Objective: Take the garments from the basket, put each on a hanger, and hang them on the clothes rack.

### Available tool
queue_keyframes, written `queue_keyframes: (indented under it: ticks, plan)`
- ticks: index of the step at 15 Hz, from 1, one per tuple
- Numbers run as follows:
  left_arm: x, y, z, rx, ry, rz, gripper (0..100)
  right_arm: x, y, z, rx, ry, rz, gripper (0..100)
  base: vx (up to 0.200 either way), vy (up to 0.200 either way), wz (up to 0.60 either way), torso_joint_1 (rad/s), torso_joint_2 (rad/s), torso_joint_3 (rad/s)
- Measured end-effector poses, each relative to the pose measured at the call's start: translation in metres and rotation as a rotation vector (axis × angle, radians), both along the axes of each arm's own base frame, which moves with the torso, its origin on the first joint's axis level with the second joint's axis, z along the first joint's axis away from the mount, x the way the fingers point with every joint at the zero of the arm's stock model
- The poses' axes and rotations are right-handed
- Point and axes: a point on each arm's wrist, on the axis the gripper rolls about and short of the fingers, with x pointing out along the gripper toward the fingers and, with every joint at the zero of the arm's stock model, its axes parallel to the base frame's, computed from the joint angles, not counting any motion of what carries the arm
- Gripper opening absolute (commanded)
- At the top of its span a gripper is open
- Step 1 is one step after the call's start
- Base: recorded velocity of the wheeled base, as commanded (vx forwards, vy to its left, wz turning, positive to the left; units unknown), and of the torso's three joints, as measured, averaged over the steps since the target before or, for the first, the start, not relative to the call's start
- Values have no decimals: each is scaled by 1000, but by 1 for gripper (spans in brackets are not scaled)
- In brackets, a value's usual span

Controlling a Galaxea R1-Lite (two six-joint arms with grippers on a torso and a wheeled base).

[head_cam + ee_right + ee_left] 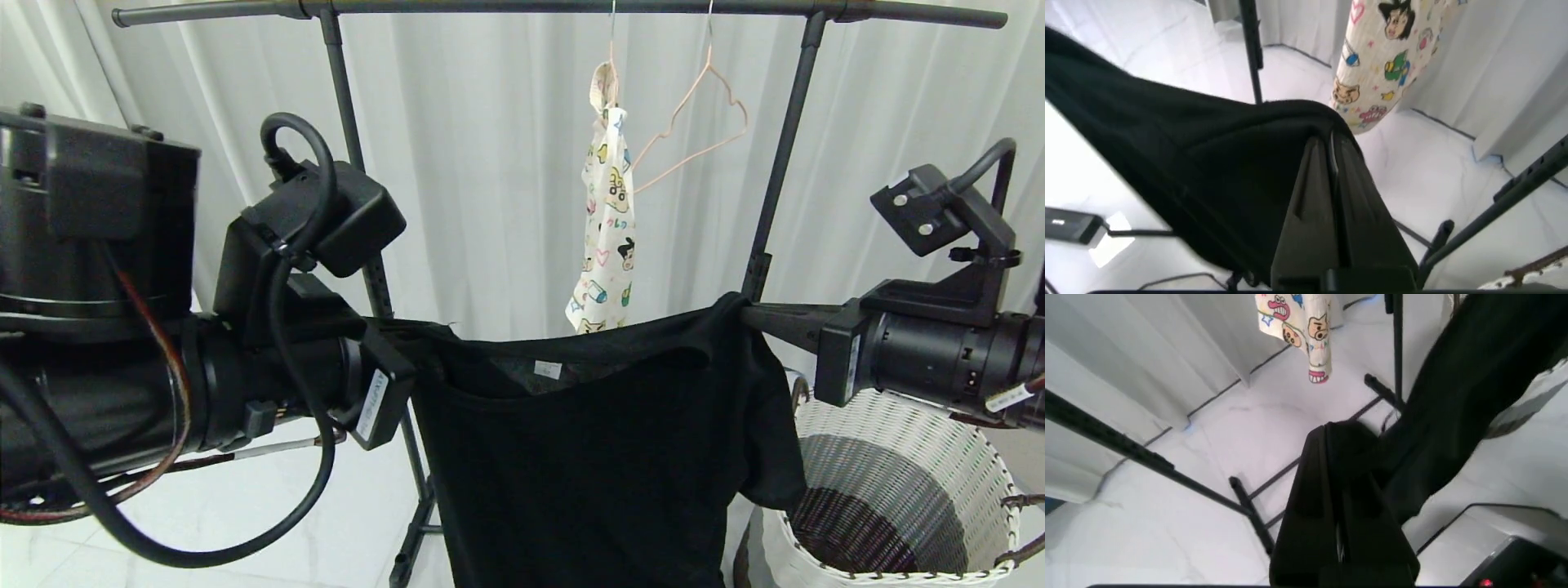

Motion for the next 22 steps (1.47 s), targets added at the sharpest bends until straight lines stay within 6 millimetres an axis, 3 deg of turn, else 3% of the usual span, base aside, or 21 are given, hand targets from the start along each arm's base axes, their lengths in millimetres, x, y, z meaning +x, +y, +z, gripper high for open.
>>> queue_keyframes:
  ticks: [3,6,10,14,17,22]
  plan:
    - [16,-6,20,-32,-51,27,0,-2,-3,-5,-30,35,-4,0,0,0,0,0,0,0]
    - [34,1,38,-33,-117,79,0,-6,-6,-3,-35,41,-3,0,0,0,0,0,0,0]
    - [40,-6,27,22,-104,24,0,-16,-15,-3,-58,73,-8,0,0,0,0,0,0,0]
    - [58,-22,37,47,-167,-113,0,-60,-30,-3,-112,137,91,0,0,0,0,0,0,0]
    - [66,-45,48,21,-208,-179,0,-95,-41,-13,-136,138,200,0,0,0,0,0,0,0]
    - [60,-72,44,22,-194,-258,0,-109,-52,-14,-116,103,208,0,0,0,0,0,0,0]
